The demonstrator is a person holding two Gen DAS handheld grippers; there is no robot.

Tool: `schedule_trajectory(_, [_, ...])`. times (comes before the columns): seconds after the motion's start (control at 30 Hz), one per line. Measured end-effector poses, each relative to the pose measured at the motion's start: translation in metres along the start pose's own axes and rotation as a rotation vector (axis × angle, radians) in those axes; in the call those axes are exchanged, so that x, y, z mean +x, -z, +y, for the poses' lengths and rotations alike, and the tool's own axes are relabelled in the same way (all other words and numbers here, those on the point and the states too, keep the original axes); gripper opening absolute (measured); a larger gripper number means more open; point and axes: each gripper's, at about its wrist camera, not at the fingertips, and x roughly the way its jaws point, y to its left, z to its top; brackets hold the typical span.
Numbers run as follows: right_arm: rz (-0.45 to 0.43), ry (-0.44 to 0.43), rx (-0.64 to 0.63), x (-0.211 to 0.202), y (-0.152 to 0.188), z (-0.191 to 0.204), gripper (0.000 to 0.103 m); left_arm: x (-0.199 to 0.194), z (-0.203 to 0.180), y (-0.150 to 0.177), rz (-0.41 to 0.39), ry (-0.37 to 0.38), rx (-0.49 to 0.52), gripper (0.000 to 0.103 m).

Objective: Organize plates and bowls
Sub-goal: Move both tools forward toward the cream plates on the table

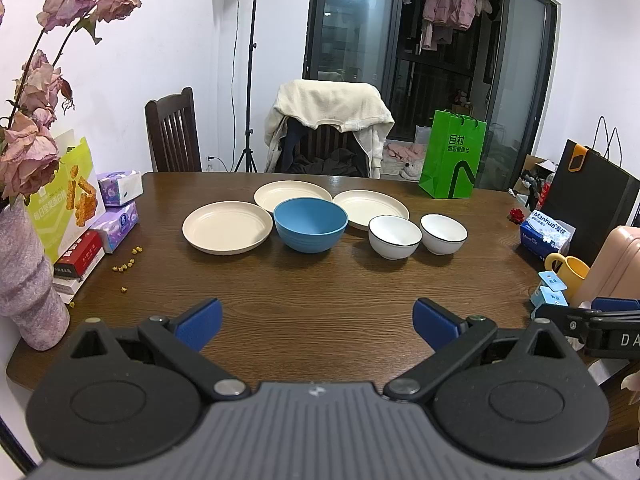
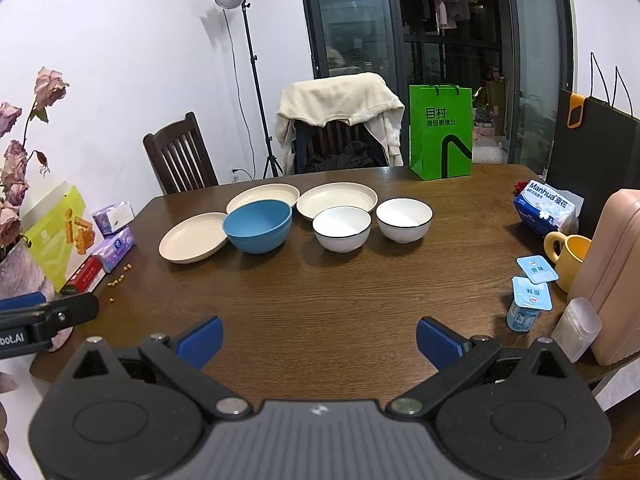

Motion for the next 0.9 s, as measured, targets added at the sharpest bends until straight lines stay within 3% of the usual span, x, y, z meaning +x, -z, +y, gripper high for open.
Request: schedule_trajectory(0.9, [0.015,-0.021,-0.029,0.022,-0.014,0.019,0.103,0.009,0.005,-0.006,0.006,-0.014,-0.023,0.103])
